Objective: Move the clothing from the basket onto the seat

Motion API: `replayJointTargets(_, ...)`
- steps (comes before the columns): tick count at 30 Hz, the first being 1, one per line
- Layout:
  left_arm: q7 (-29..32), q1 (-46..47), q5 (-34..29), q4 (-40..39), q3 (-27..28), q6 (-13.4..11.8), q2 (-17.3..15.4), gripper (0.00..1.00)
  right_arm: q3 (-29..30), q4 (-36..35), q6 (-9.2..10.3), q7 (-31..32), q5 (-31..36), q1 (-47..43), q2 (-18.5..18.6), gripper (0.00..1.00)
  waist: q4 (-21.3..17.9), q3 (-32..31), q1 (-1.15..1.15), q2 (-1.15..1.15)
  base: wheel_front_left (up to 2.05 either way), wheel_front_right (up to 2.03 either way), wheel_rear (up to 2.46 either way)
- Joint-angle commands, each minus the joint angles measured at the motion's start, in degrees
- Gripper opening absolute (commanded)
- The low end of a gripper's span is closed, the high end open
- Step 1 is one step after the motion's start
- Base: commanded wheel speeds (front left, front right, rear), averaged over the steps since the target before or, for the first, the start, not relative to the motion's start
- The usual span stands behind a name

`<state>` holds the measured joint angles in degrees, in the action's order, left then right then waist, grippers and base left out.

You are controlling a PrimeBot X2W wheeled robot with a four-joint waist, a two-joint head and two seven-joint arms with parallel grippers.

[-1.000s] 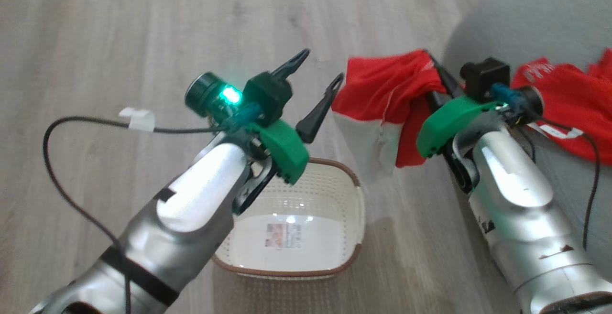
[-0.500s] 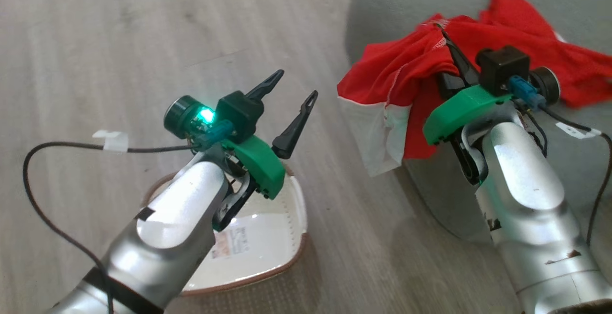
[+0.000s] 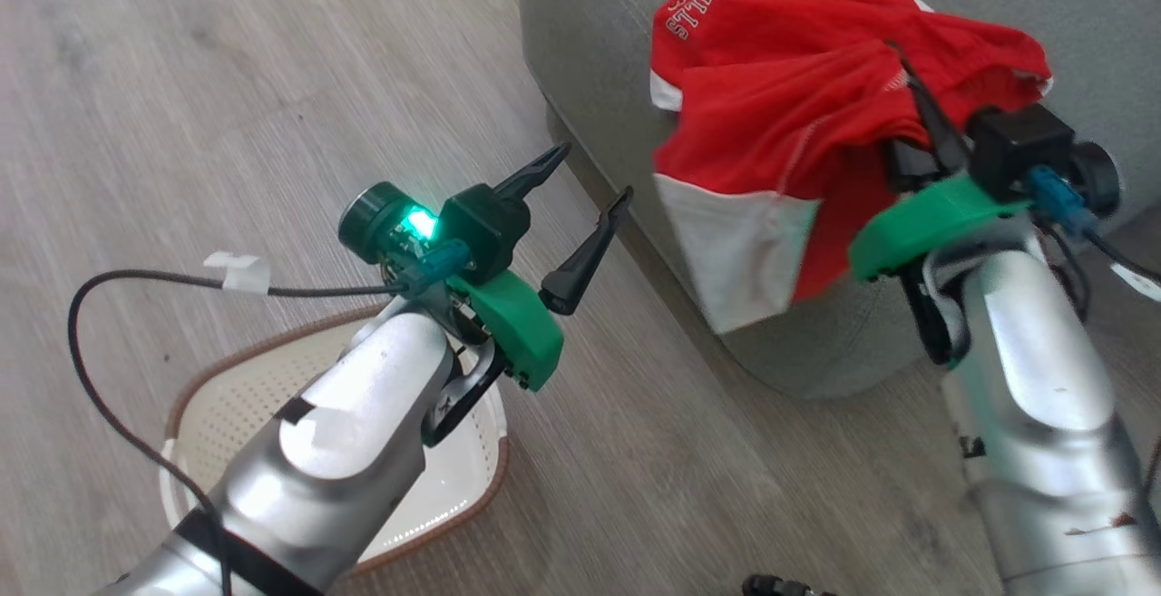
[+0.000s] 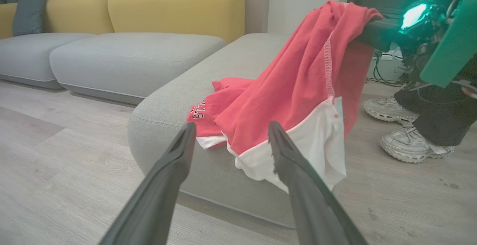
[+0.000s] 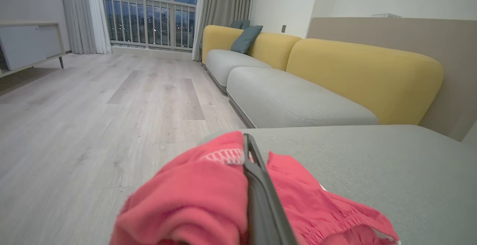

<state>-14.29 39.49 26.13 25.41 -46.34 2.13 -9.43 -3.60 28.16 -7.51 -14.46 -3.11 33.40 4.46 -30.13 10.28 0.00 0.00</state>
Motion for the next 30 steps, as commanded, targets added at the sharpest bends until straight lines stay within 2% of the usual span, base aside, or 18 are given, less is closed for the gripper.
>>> replayJointTargets(1,-0.7,2.61,-0.46,-1.34,1.73,0.14,-0.6,1.0,-0.09,-2.72,0.02,-0.53,0.64,1.35,0.6,0.0,-0.25,0.88,0.0,0.0,0.0,0.0,0.0)
replayJointTargets(7,-0.61,2.48,-1.19,-1.56,1.19,0.68,-2.08,1.0,2.87,-3.28,0.02,-0.5,3.61,4.8,2.5,0.0,-0.29,5.06,0.0,0.0,0.0,0.0,0.0)
replayJointTargets(14,0.89,1.08,-1.63,-4.76,1.35,0.28,-6.9,1.0,7.12,-2.62,0.02,2.3,8.82,16.12,4.15,0.0,0.45,10.92,0.0,0.0,0.0,0.0,0.0)
replayJointTargets(18,1.88,0.39,-1.82,-6.8,0.9,0.65,-9.07,1.0,12.07,-2.44,0.02,4.81,11.99,22.22,6.27,0.0,3.16,13.93,0.0,0.0,0.0,0.0,0.0)
replayJointTargets(24,2.5,0.17,-2.04,-9.05,0.6,1.34,-11.96,1.0,21.99,-6.16,0.02,10.43,17.06,28.66,9.29,0.0,8.15,18.31,0.0,0.0,0.0,0.0,0.0)
replayJointTargets(30,2.13,-0.05,-2.06,-9.42,0.03,2.34,-14.07,1.0,32.28,-9.53,0.02,16.98,20.92,28.67,10.97,0.0,13.55,22.52,0.0,0.0,0.0,0.0,0.0)
